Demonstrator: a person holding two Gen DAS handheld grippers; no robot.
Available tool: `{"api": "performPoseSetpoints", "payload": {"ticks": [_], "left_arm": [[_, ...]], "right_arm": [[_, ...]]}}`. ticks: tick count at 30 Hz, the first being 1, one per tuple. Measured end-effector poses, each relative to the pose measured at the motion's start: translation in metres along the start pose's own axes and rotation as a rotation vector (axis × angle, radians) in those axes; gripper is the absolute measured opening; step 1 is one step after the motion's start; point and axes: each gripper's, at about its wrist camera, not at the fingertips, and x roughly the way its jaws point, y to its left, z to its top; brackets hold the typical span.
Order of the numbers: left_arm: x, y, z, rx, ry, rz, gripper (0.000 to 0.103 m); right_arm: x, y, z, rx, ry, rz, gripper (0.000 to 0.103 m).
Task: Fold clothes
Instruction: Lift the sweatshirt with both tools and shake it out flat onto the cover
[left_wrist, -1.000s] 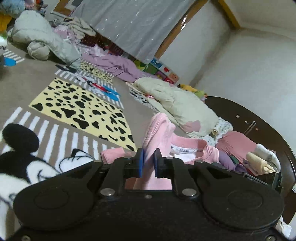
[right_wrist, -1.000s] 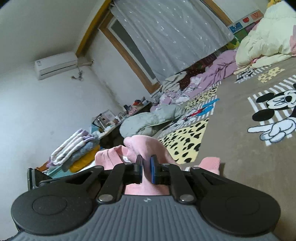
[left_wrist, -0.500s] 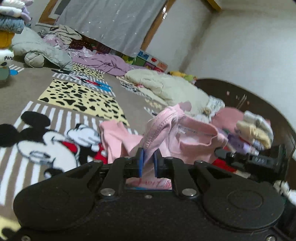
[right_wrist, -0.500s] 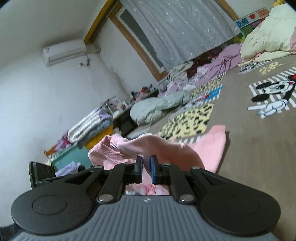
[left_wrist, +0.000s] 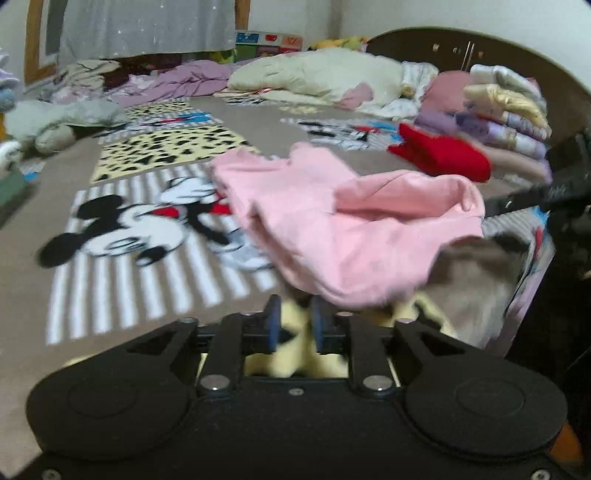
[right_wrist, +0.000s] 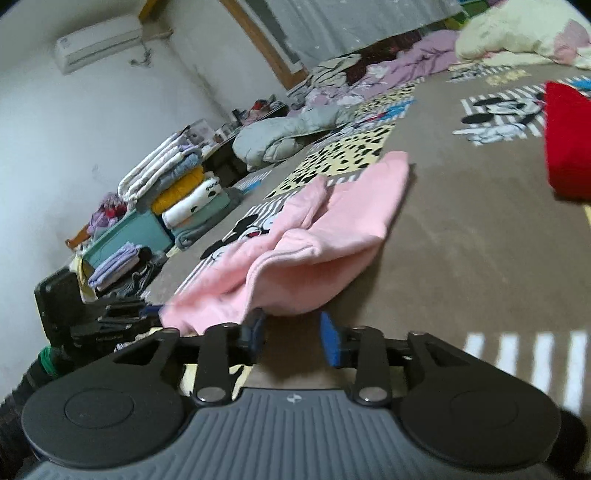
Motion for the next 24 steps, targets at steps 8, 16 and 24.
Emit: {"api": "performPoseSetpoints", "payload": {"ticks": [8, 16, 24], "left_arm": [[-0.017, 0.023, -0.003, -0.149, -0.017, -0.027, 0.030], [0.039, -0.011, -0.014, -0.057, 0.165, 0.021, 0.030], [0.021, 0.004, -0.002, -0.108, 0.069, -0.037, 0.045]], "right_arm": [[-0.011, -0.022, 0.003, 0.173, -0.139, 0.034, 0.049], [0.059, 0.027, -0.013, -0.202, 0.111, -0.152, 0.045], [0.031, 0.013, -0.006, -0.157, 0.047, -0.065, 0.044]]}}
